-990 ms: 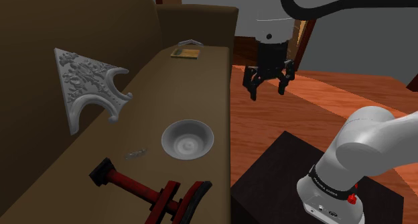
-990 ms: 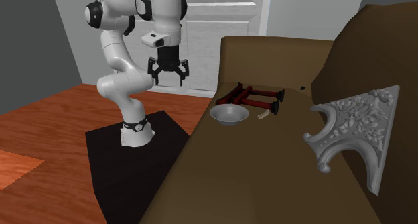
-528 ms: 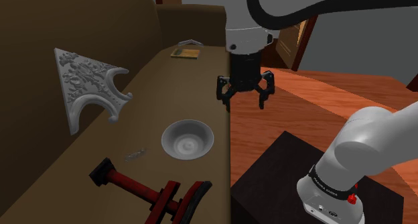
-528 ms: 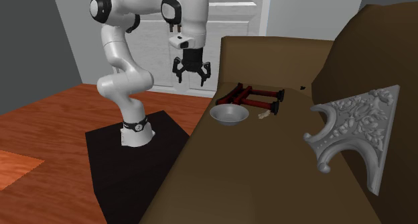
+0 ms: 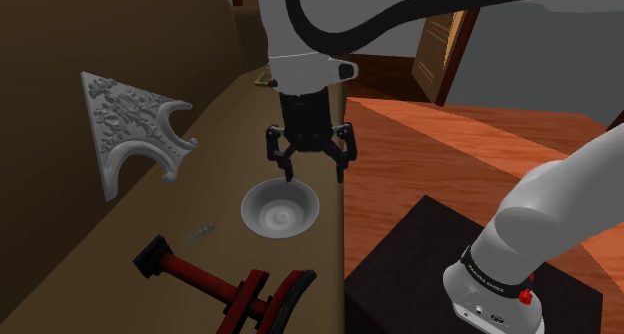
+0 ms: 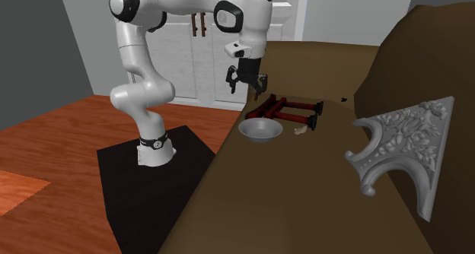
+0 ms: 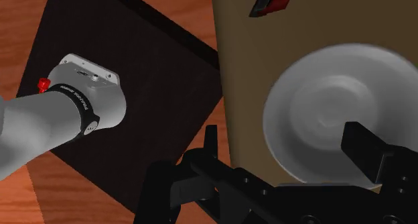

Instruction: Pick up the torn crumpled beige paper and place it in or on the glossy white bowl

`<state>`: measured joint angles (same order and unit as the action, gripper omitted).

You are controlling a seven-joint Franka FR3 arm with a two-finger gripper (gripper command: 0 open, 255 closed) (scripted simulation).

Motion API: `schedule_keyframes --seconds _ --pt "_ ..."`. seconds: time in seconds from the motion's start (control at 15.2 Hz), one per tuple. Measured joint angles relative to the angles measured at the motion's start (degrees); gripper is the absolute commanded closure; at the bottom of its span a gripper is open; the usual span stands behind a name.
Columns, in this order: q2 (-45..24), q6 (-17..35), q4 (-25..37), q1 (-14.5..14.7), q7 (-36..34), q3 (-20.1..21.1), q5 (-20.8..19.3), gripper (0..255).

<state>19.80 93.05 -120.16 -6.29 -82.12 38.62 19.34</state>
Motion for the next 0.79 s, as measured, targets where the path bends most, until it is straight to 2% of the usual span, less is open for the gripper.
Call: schedule_keyframes --seconds 0.2,0.4,0.53,0.79 --pt "-7.1 1.9 4.8 -1.3 -9.6 4.5 -2.0 0" --pt "-16.8 3.8 11.2 -1.9 -20.0 8.6 -6.9 0" --pt "-24.0 4.1 16.5 -0.7 -27.5 10.2 -11.2 0" --pt "-37.0 3.6 27.1 4.8 -40.4 9.5 -19.1 0"
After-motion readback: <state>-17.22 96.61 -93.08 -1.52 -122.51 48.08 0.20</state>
